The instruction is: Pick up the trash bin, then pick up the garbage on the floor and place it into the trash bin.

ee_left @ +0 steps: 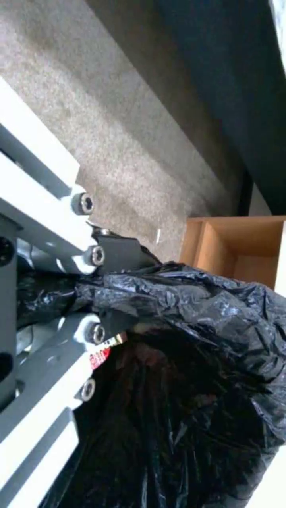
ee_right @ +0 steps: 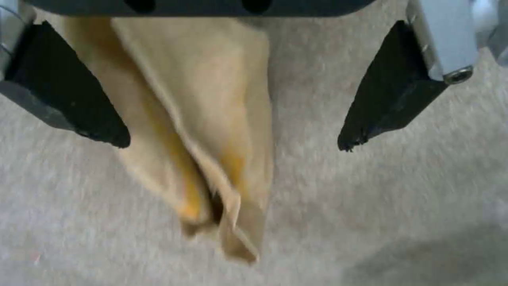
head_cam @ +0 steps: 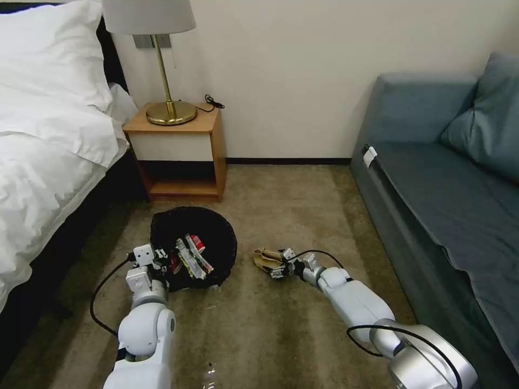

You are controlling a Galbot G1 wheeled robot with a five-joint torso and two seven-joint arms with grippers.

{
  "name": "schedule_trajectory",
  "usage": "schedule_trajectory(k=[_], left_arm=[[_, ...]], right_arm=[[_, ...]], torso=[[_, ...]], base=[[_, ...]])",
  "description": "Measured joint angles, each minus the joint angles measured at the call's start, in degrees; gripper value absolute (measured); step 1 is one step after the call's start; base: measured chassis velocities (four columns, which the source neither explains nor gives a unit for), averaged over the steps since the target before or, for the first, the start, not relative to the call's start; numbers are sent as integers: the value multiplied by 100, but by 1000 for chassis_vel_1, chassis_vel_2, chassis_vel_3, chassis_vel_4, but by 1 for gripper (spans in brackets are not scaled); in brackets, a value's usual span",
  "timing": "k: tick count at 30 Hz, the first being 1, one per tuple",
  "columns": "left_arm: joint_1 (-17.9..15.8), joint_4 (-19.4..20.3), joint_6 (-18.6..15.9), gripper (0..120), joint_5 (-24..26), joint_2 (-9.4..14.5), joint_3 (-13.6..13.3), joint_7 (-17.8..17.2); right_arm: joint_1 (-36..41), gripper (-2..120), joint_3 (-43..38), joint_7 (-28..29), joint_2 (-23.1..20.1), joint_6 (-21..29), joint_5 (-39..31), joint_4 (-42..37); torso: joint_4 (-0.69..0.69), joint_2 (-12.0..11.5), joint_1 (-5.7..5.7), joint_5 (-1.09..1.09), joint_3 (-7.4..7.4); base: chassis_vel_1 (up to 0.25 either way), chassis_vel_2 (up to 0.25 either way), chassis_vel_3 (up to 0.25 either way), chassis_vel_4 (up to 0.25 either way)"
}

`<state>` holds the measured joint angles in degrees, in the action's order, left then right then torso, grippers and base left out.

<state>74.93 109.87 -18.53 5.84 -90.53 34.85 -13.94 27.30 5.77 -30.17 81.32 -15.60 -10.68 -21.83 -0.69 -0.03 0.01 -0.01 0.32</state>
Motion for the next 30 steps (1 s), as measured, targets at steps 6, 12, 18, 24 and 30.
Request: schedule_trajectory(k=[6,12,18,24,30], left_arm=[[72,24,14,3,-26,1,-20,3],[172,102,23,3,-34,17,-13,4],[192,170,27,3,-31,26,3,4],[190,185,26,3,-20,27,4,4],[165,185,27,3,-10,32,14,4]], right_arm=[[-14,100,-191,175,165,152,125,212],[-35,100,-258,271,185,237,201,297],[-36,82,-356,345,144,239,208,378],[11,59,-459,388,101,228,204,384],[50,43,-505,443,98,219,199,374]], torso=[[1,0,0,0,0],[1,0,0,-1,0],[0,0,0,0,0],[0,0,0,0,0],[0,0,0,0,0]], base=[[0,0,0,0],[0,0,0,0],[0,0,0,0],[0,0,0,0],[0,0,0,0]])
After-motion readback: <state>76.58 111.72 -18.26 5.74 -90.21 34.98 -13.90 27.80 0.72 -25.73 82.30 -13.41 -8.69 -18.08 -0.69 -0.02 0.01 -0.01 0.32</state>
